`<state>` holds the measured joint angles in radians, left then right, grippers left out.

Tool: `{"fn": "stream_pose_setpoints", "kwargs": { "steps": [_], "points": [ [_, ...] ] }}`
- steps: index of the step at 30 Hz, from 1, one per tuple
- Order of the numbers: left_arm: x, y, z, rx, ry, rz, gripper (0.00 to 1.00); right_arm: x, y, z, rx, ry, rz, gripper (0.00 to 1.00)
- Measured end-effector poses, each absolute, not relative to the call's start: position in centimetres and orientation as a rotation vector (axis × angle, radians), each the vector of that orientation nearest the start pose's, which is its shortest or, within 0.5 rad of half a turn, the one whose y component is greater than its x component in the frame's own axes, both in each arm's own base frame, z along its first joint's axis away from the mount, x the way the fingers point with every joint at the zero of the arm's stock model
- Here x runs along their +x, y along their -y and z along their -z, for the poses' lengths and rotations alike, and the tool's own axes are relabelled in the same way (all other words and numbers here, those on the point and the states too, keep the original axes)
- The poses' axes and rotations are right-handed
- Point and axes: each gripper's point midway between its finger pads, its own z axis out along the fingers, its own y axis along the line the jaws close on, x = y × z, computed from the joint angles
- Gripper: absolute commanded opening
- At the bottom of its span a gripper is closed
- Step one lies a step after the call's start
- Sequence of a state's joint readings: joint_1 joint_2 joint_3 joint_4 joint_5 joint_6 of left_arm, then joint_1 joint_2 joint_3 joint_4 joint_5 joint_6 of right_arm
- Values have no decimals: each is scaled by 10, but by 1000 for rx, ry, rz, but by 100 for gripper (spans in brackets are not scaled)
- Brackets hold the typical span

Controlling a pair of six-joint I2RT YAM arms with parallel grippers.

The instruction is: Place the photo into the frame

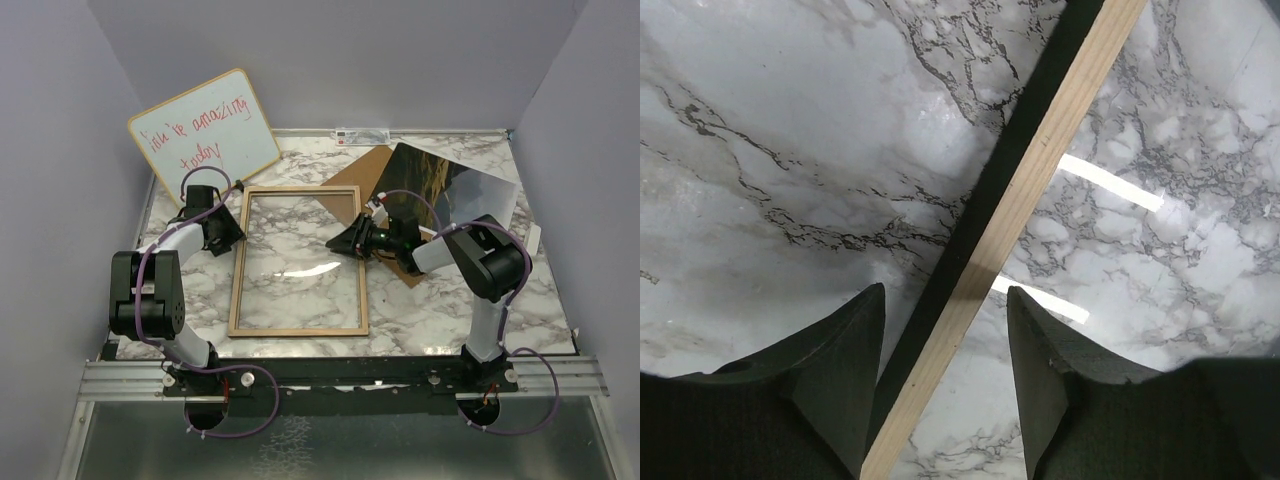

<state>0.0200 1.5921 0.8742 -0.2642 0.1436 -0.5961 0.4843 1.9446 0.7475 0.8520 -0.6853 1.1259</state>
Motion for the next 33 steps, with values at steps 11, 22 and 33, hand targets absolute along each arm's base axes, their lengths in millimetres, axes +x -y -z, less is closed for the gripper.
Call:
{"fn": "stream_pose_setpoints", "kwargs": {
  "steps": [11,22,33],
  "points": [
    [354,31,-45,-731,-2483,352,60,313,-322,-71,184,-2359,-1567,71],
    [355,26,-47,-727,-2481,329,62,319,-316,-77,189,-2495,-1394,83],
    [362,24,-56,-719,-2460,331,72,311,-293,-63,240,-2652,-1148,86]
  ]
}}
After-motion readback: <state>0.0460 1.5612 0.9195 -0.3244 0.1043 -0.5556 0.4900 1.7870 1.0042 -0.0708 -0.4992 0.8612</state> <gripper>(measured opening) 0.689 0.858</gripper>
